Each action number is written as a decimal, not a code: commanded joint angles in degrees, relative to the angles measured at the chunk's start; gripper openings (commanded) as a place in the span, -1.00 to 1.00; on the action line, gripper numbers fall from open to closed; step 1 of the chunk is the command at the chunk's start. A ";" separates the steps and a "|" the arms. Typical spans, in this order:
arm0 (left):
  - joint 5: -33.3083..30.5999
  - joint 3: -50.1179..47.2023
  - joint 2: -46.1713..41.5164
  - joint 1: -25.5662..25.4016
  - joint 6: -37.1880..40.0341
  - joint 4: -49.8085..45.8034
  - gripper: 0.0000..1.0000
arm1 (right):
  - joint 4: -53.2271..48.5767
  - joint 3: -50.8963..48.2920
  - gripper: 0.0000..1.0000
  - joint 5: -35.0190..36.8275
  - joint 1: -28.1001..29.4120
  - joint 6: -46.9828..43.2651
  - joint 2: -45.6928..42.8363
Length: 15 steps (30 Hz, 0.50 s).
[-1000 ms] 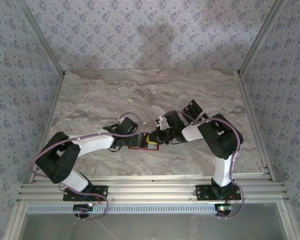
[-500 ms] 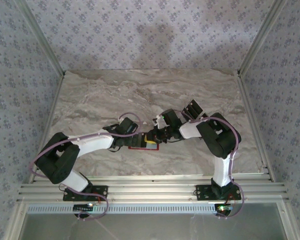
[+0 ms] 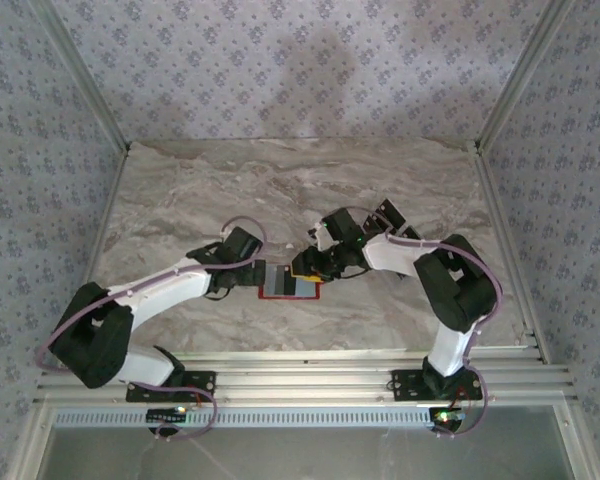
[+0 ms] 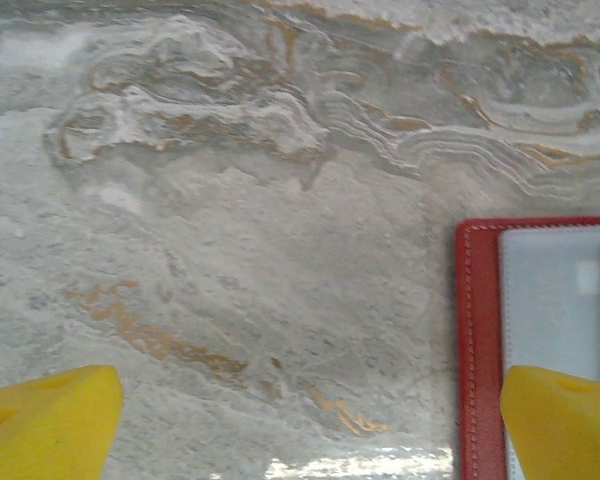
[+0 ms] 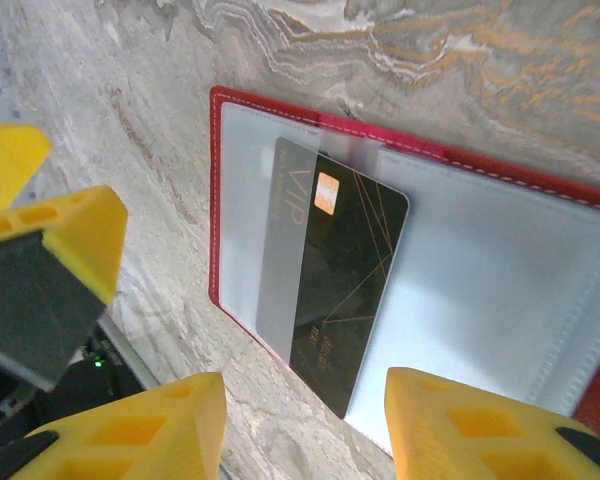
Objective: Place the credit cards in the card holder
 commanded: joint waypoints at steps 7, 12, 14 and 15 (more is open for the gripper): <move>1.00 -2.61 0.89 2.27 1.74 0.58 0.95 | -18.32 9.00 -0.60 18.30 5.13 -5.94 0.18; 0.68 -3.31 2.51 2.21 2.00 1.48 0.94 | -21.20 11.62 -0.76 22.06 7.07 -6.65 3.42; 0.66 -3.57 2.86 2.27 2.02 1.73 0.94 | -21.80 14.00 -0.77 22.82 7.42 -6.89 4.59; 0.60 -3.66 3.08 2.25 2.04 1.85 0.94 | -22.11 14.36 -0.78 23.04 7.60 -7.05 5.17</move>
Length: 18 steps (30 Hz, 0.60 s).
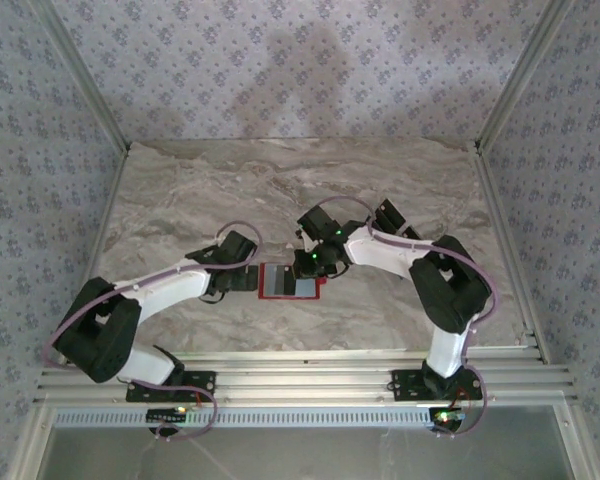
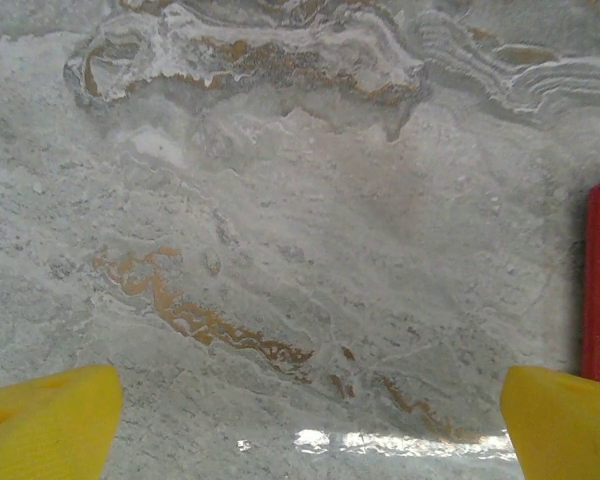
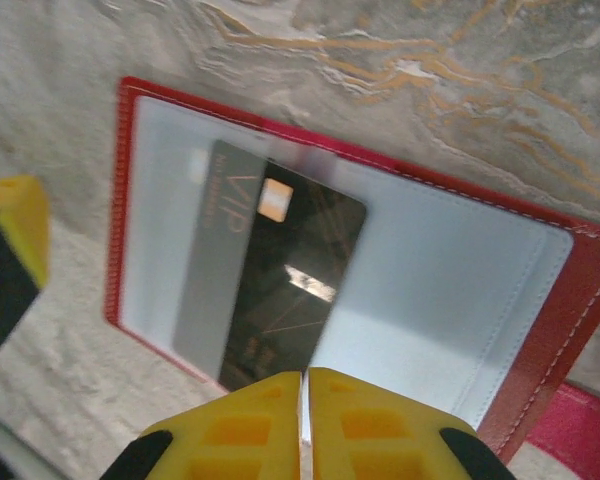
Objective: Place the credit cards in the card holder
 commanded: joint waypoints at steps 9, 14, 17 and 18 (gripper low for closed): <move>1.10 -0.93 3.08 0.22 0.84 2.05 0.94 | -3.77 4.14 -0.80 3.44 1.14 -1.34 5.30; 1.68 -0.74 3.92 0.22 0.57 2.48 0.93 | -3.30 5.27 -0.80 2.64 1.44 -1.28 6.90; 1.86 -0.78 4.18 0.11 0.49 2.62 0.93 | -3.33 5.99 -0.80 2.52 1.80 -1.29 7.44; 1.95 -0.85 4.28 0.12 0.49 2.70 0.93 | -3.32 6.26 -0.80 2.37 1.95 -1.30 7.63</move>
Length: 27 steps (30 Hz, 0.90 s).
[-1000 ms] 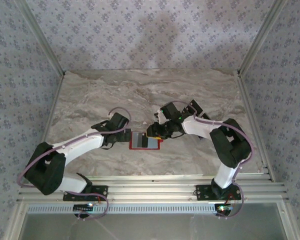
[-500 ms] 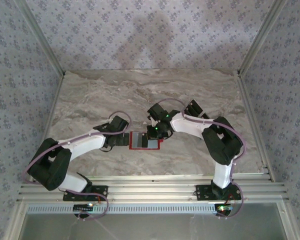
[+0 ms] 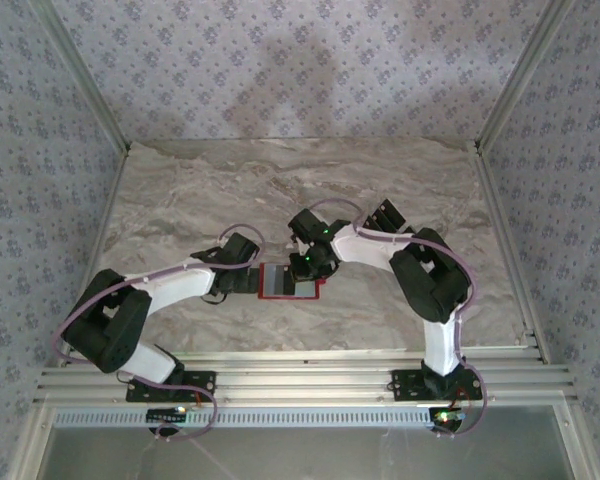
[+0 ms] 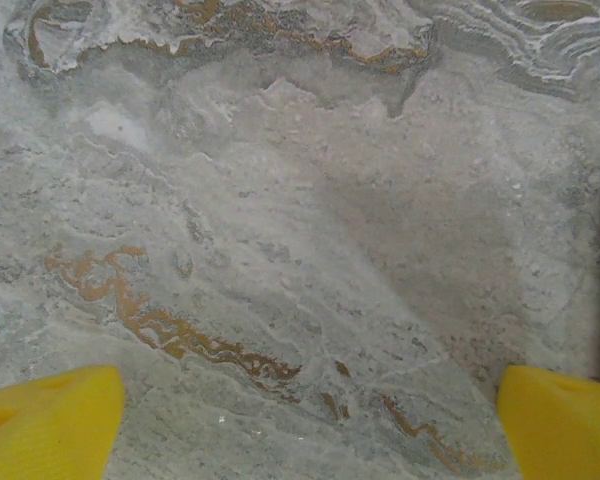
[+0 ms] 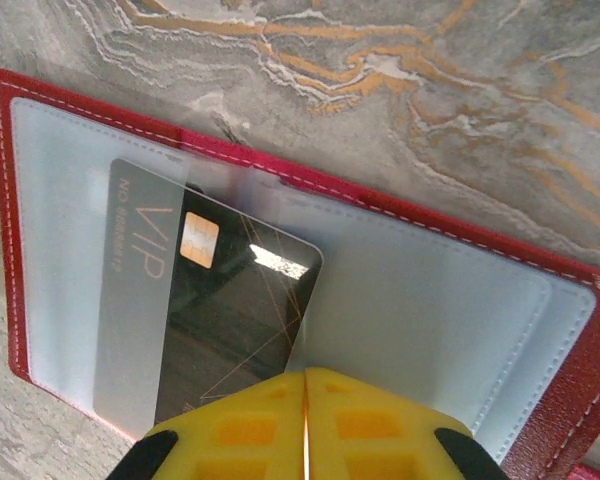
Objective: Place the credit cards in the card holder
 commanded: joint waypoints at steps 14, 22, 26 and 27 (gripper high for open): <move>1.70 -0.58 2.16 -0.37 0.25 1.55 0.92 | -1.88 5.24 -0.81 -0.75 2.25 -0.81 3.25; 1.76 -0.87 2.23 -0.53 0.02 1.86 0.92 | -1.90 7.42 -0.81 -1.60 3.43 -0.60 5.19; 1.75 -0.88 2.21 -0.68 -0.02 1.86 0.91 | -1.90 8.62 -0.81 -2.16 3.96 -0.39 6.12; 1.75 -0.87 2.17 -0.67 0.05 1.85 0.92 | -2.03 8.96 -0.81 -2.24 4.06 -0.40 6.35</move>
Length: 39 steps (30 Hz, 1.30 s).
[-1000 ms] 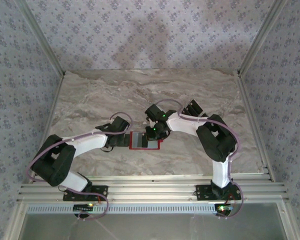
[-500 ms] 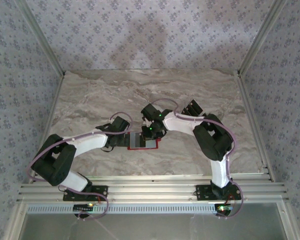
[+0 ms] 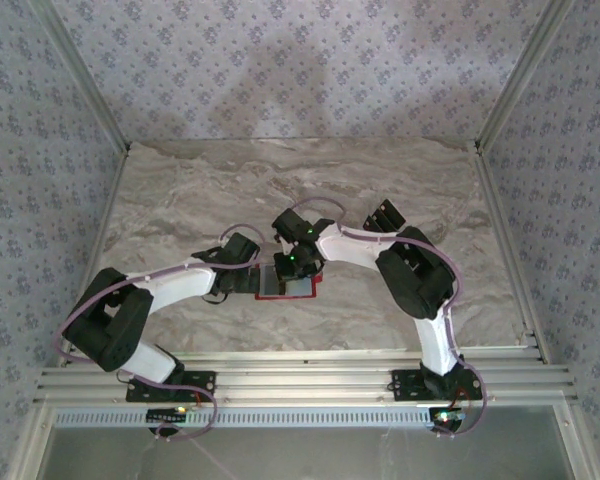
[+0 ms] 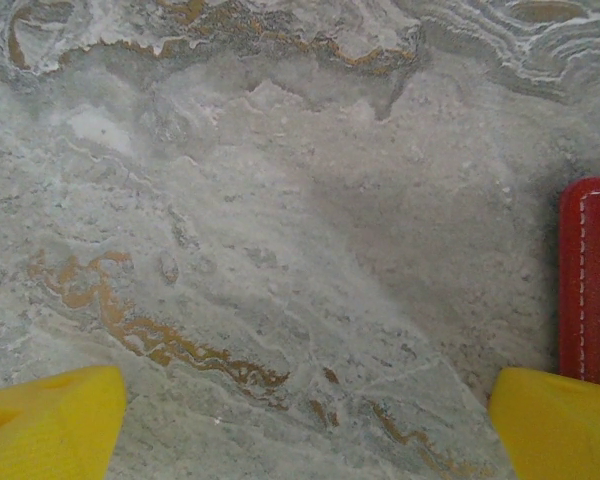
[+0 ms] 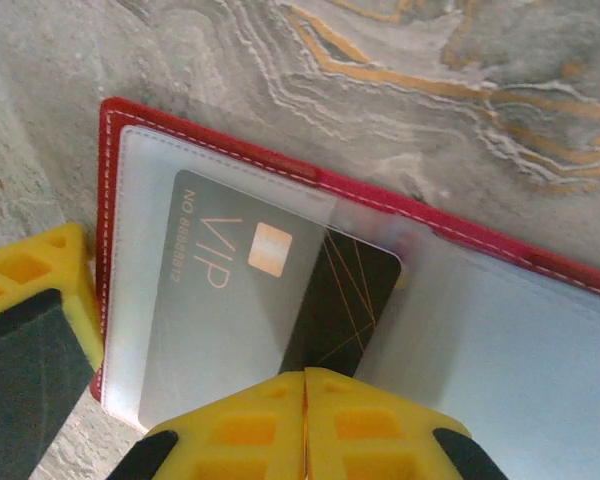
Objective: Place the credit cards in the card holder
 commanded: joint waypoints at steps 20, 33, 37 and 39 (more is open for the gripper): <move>-1.47 -2.24 -1.99 -0.60 -2.44 0.62 0.92 | -1.52 -2.18 -0.80 -1.08 -1.91 -1.52 -4.19; -3.37 -3.31 -4.51 -0.46 -4.62 -1.09 0.92 | -0.47 -1.64 -0.81 -2.34 -1.85 -1.92 -0.50; -2.34 -3.27 -2.90 -0.45 -4.65 -0.45 0.92 | -1.16 -0.68 -0.81 -2.57 -1.74 -2.41 0.14; -2.06 -3.27 -2.26 -0.50 -4.70 -0.16 0.92 | -1.52 -0.26 -0.81 -2.68 -1.65 -2.57 0.41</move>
